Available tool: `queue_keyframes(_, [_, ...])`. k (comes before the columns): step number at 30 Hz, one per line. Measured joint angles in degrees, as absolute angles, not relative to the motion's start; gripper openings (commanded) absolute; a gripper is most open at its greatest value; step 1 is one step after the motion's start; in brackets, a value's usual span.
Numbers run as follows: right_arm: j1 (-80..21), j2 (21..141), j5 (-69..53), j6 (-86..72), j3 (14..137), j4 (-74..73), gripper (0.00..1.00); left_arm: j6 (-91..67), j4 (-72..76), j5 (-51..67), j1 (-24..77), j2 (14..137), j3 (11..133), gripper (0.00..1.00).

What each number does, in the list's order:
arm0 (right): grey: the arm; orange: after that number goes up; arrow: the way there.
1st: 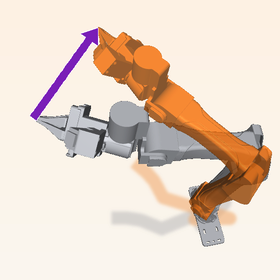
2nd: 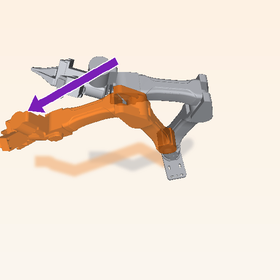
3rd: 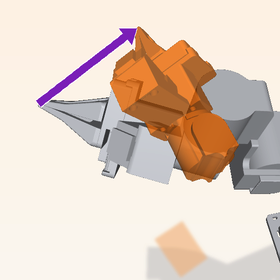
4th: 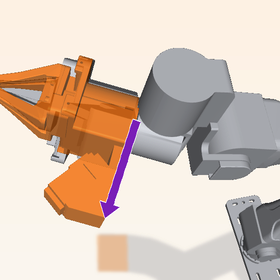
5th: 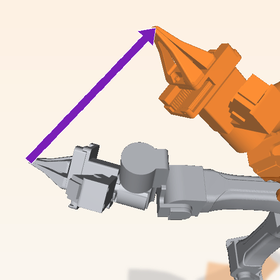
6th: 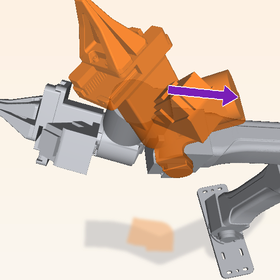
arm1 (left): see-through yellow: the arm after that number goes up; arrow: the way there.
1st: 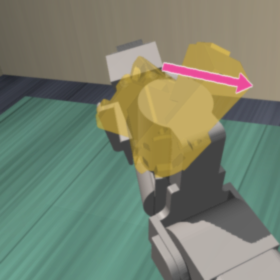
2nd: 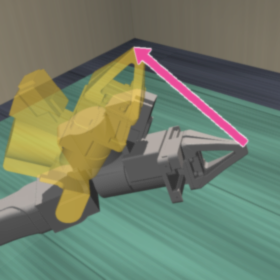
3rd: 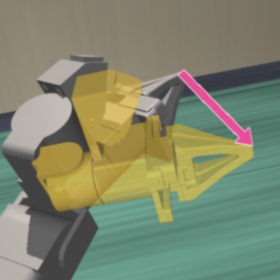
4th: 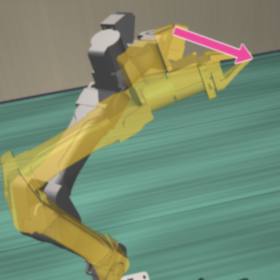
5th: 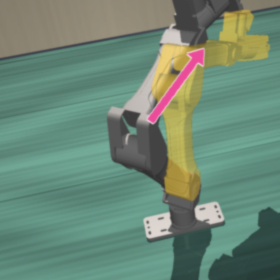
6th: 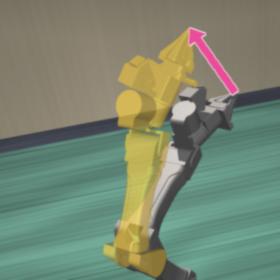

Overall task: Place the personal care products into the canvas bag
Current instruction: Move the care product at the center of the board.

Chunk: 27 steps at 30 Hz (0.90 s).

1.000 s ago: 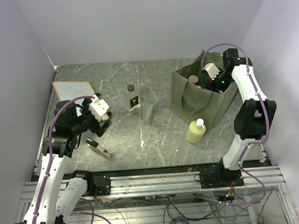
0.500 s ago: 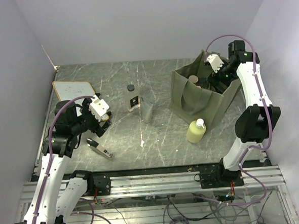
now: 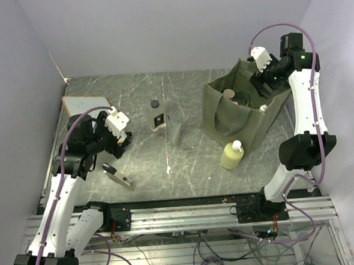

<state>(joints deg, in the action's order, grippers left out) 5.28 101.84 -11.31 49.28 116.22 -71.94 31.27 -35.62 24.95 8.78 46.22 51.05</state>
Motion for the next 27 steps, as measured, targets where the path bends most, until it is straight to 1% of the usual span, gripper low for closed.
queue_keyframes(6, [5.3, 99.4, -12.9, 46.6, 121.8, -72.2, 0.80, 29.3, -35.4, 21.9, 8.8, 48.0, 53.1, 0.99])
queue_keyframes(13, [4.1, 93.6, -16.6, 41.3, 121.2, -67.7, 0.80, 27.1, -35.2, 17.5, 8.8, 51.1, 56.3, 0.99])
queue_keyframes(15, [1.7, 91.5, -16.6, 39.6, 120.0, -65.7, 0.80, 26.9, -35.0, 16.5, 8.8, 52.0, 57.0, 0.99])
queue_keyframes(20, [-10.5, 88.5, -15.3, 35.8, 118.5, -61.4, 0.79, 26.7, -34.4, 14.1, 8.8, 53.9, 57.4, 0.99])
queue_keyframes(27, [-18.1, 88.1, -15.0, 33.1, 116.7, -56.9, 0.79, 26.0, -32.2, 13.5, 8.8, 56.1, 57.4, 0.99])
